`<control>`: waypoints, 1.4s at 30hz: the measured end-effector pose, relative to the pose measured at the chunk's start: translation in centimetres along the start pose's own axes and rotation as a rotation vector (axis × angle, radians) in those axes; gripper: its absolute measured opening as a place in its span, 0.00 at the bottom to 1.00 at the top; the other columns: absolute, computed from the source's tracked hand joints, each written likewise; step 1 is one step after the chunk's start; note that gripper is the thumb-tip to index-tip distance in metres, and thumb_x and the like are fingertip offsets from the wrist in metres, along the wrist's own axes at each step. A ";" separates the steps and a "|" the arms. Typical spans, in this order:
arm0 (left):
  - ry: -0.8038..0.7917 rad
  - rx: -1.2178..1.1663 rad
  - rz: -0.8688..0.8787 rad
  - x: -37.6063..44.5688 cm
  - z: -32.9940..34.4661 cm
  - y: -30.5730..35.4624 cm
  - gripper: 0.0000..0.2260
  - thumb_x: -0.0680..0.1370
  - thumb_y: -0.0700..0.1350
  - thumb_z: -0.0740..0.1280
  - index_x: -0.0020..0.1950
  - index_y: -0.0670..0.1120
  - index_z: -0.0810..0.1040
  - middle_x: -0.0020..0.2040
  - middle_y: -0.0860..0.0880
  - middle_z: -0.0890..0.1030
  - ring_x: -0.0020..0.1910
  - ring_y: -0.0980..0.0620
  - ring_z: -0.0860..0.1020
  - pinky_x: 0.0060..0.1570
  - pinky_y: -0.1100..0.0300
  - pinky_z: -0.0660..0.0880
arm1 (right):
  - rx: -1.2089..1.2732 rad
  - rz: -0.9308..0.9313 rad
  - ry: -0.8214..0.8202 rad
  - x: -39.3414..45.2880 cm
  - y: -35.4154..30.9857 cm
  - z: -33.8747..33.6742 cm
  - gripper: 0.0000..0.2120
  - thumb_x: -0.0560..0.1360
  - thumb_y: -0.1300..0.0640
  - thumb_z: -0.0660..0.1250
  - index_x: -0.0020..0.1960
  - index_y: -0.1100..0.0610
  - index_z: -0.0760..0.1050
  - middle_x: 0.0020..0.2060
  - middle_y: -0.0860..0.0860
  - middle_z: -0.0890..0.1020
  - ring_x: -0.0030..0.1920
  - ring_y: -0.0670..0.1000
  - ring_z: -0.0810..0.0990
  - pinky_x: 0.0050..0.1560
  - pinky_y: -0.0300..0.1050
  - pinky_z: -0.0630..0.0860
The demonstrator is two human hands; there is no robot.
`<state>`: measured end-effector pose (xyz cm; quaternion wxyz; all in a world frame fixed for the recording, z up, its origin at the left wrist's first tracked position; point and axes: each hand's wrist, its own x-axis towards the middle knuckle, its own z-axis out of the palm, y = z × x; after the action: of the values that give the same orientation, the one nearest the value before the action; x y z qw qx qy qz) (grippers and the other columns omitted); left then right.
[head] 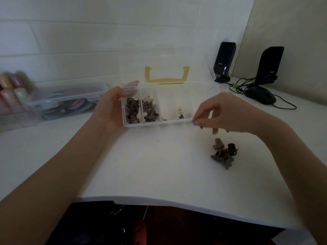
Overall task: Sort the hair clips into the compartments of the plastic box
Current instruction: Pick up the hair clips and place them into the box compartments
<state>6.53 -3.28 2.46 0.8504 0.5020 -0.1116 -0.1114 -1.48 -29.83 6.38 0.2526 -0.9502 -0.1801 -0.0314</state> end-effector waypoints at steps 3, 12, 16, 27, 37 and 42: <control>-0.019 0.010 0.000 -0.1 0.0 0.0 0.19 0.72 0.38 0.52 0.55 0.48 0.79 0.45 0.49 0.84 0.43 0.49 0.84 0.39 0.56 0.80 | 0.149 -0.111 0.215 0.0 -0.5 0.1 0.02 0.72 0.57 0.71 0.44 0.52 0.82 0.36 0.48 0.84 0.30 0.48 0.82 0.19 0.39 0.73; -0.142 0.046 0.048 -0.2 0.1 0.0 0.20 0.58 0.38 0.64 0.46 0.49 0.87 0.47 0.49 0.85 0.48 0.49 0.83 0.45 0.55 0.80 | 0.188 -0.337 0.453 0.6 -1.7 3.2 0.08 0.71 0.63 0.71 0.49 0.56 0.81 0.40 0.44 0.82 0.39 0.46 0.80 0.33 0.24 0.70; -0.194 0.046 0.020 -0.7 0.9 -0.2 0.20 0.63 0.39 0.57 0.44 0.48 0.87 0.43 0.49 0.85 0.43 0.50 0.84 0.40 0.58 0.80 | -0.089 -0.309 0.484 0.6 -2.0 4.2 0.05 0.72 0.56 0.70 0.46 0.49 0.77 0.39 0.38 0.78 0.38 0.43 0.75 0.34 0.29 0.64; -0.256 0.035 0.042 -0.4 0.8 -0.4 0.22 0.56 0.42 0.68 0.48 0.48 0.86 0.49 0.48 0.85 0.48 0.49 0.84 0.44 0.56 0.80 | -0.403 -0.314 0.553 1.0 -2.0 5.6 0.03 0.71 0.55 0.71 0.43 0.48 0.79 0.42 0.41 0.82 0.45 0.47 0.76 0.28 0.39 0.68; -0.063 0.023 -0.003 -0.1 0.9 -0.5 0.17 0.75 0.40 0.52 0.54 0.47 0.79 0.43 0.48 0.85 0.41 0.48 0.83 0.38 0.56 0.80 | -0.119 -0.296 0.568 0.8 -1.5 3.1 0.05 0.74 0.55 0.68 0.47 0.48 0.82 0.42 0.40 0.79 0.37 0.42 0.74 0.35 0.31 0.67; 0.029 -0.067 -0.019 -0.3 0.9 -0.5 0.16 0.77 0.40 0.53 0.56 0.46 0.78 0.44 0.48 0.84 0.40 0.48 0.84 0.34 0.54 0.80 | 0.000 -0.207 0.045 -0.5 -1.7 -0.2 0.04 0.69 0.50 0.70 0.42 0.49 0.83 0.30 0.44 0.82 0.29 0.45 0.77 0.32 0.32 0.73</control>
<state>5.95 -4.14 2.44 0.8672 0.4757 -0.0909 -0.1158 -2.59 -28.70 7.31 0.2518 -0.9255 -0.2717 -0.0788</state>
